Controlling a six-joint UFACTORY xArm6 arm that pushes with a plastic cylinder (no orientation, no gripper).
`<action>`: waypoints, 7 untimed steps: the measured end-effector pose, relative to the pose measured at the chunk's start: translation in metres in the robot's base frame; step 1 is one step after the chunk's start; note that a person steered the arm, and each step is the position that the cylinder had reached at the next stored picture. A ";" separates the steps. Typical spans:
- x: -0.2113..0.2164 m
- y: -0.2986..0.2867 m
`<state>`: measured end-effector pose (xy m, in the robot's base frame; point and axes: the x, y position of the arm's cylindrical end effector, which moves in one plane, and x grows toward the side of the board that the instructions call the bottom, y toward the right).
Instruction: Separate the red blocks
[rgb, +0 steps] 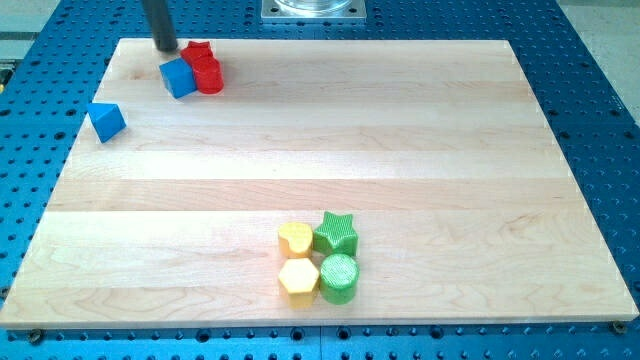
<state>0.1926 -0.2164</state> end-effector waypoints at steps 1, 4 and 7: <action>0.000 0.057; 0.093 0.046; 0.038 0.078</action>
<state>0.2310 -0.1381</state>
